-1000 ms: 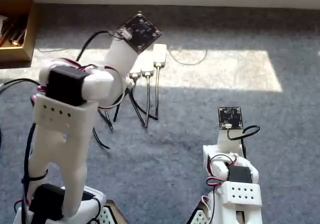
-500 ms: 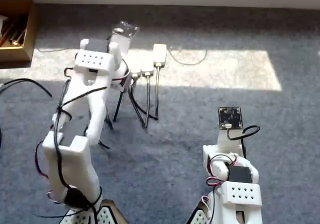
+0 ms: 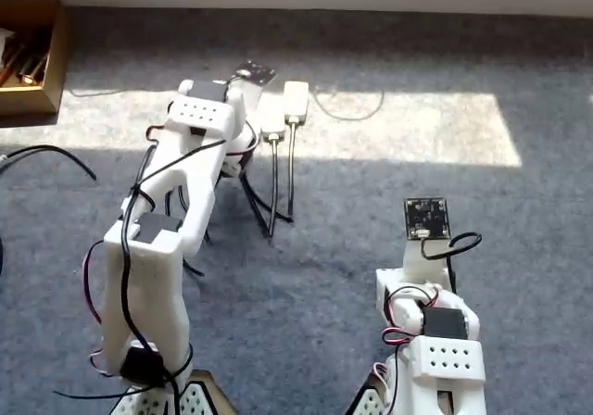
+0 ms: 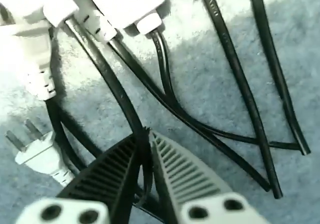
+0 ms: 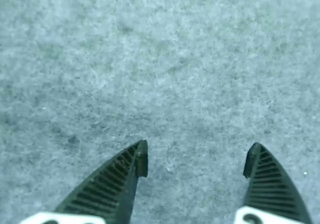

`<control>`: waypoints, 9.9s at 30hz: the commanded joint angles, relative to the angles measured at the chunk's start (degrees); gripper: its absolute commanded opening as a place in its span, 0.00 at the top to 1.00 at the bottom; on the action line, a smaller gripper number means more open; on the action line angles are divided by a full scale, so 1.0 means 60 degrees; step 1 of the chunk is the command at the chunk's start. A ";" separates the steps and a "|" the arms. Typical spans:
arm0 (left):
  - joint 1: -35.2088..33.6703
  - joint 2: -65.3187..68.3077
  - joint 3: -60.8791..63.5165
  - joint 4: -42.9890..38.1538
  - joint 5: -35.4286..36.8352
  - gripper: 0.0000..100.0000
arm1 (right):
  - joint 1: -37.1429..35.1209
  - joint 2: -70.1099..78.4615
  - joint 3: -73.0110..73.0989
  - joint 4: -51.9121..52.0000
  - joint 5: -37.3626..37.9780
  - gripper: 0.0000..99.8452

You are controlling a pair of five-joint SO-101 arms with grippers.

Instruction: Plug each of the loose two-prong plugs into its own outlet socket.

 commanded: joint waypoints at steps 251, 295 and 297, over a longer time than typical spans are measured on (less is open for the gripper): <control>-0.0183 -1.3516 1.4527 -0.2476 -1.1150 1.00 | -0.0066 -0.0110 -0.0022 -0.0154 0.0103 0.70; -0.3993 -1.1700 1.0352 -0.5538 -0.3385 0.74 | -0.0066 -0.0110 -0.0022 -0.0139 0.0103 0.70; -0.3993 -1.0117 0.9722 -0.5553 -0.2945 0.74 | -0.0066 -0.0110 -0.0022 -0.0139 0.0103 0.70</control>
